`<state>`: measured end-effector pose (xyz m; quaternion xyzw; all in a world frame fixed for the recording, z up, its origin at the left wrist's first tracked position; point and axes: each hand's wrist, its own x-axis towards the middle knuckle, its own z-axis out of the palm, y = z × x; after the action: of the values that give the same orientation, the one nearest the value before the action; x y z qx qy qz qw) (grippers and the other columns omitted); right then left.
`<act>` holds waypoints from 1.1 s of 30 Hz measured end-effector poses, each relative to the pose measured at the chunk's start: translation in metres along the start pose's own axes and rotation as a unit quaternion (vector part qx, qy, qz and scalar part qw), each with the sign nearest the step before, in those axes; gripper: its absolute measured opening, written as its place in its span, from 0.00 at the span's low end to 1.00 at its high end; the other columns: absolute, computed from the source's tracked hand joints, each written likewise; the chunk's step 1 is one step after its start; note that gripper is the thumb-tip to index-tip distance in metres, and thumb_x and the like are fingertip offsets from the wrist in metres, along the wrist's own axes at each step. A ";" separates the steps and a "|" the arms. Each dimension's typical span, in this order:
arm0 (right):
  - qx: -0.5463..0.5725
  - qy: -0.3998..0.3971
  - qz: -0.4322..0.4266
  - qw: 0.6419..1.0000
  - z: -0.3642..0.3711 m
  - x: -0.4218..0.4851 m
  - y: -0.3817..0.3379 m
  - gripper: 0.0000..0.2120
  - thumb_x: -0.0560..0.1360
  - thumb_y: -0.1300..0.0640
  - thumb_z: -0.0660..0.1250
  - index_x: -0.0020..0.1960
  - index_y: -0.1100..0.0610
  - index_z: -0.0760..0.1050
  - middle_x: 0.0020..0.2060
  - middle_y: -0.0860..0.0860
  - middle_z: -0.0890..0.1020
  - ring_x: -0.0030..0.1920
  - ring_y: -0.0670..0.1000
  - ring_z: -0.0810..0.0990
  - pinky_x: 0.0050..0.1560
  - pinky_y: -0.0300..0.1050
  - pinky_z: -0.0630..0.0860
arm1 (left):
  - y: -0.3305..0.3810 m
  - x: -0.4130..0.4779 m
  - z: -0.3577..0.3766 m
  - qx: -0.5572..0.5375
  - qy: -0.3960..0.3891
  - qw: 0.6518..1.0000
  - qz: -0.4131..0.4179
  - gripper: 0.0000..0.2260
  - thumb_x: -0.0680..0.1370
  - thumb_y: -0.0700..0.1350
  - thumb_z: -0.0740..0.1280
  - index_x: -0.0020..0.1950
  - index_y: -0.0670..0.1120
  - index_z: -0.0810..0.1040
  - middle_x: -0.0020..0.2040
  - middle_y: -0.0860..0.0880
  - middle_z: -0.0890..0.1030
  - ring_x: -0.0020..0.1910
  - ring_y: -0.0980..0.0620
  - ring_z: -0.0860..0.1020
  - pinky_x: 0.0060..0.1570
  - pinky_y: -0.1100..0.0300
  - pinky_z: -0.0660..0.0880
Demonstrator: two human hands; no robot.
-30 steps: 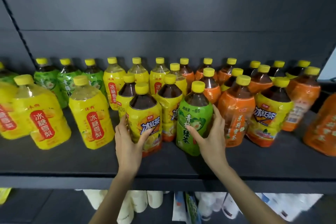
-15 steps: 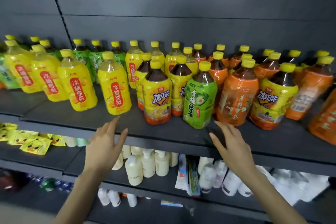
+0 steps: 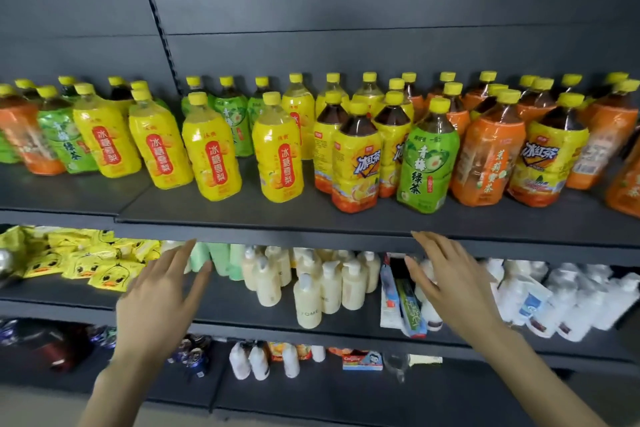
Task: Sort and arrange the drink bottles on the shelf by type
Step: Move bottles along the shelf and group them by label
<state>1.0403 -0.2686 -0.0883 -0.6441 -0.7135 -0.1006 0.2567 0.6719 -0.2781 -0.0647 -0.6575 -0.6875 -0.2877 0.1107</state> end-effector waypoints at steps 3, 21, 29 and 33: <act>-0.007 0.014 -0.006 1.000 -0.001 0.001 -0.045 0.27 0.77 0.42 0.52 0.65 0.57 0.74 0.58 0.53 0.79 0.56 0.57 0.79 0.52 0.52 0.77 | -0.041 0.001 -0.022 0.007 0.015 1.000 -0.005 0.17 0.76 0.49 0.66 0.62 0.42 0.77 0.56 0.42 0.81 0.53 0.37 0.78 0.40 0.44 0.76; 0.038 -0.041 0.003 0.998 0.086 0.046 -0.205 0.26 0.76 0.41 0.52 0.63 0.55 0.75 0.57 0.51 0.80 0.54 0.56 0.80 0.51 0.49 0.76 | -0.217 0.048 -0.020 0.038 -0.004 0.999 -0.005 0.17 0.76 0.52 0.65 0.60 0.43 0.78 0.50 0.43 0.82 0.48 0.38 0.79 0.37 0.46 0.76; 0.077 -0.029 -0.028 0.996 0.125 0.118 -0.276 0.27 0.77 0.40 0.52 0.66 0.54 0.72 0.60 0.51 0.78 0.59 0.54 0.76 0.55 0.50 0.74 | -0.272 0.112 -0.011 0.067 0.004 0.998 -0.006 0.18 0.77 0.53 0.65 0.60 0.43 0.78 0.51 0.43 0.81 0.47 0.38 0.80 0.35 0.47 0.76; 0.060 -0.047 -0.036 0.996 0.142 0.142 -0.303 0.27 0.76 0.40 0.52 0.65 0.56 0.73 0.59 0.53 0.79 0.57 0.57 0.78 0.54 0.53 0.76 | -0.304 0.130 -0.007 0.056 0.000 0.998 -0.028 0.17 0.74 0.46 0.71 0.60 0.41 0.78 0.54 0.40 0.81 0.49 0.36 0.80 0.35 0.45 0.77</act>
<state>0.7070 -0.1238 -0.0816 -0.6054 -0.7523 -0.0364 0.2572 0.3616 -0.1637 -0.0663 -0.6303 -0.7211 -0.2516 0.1394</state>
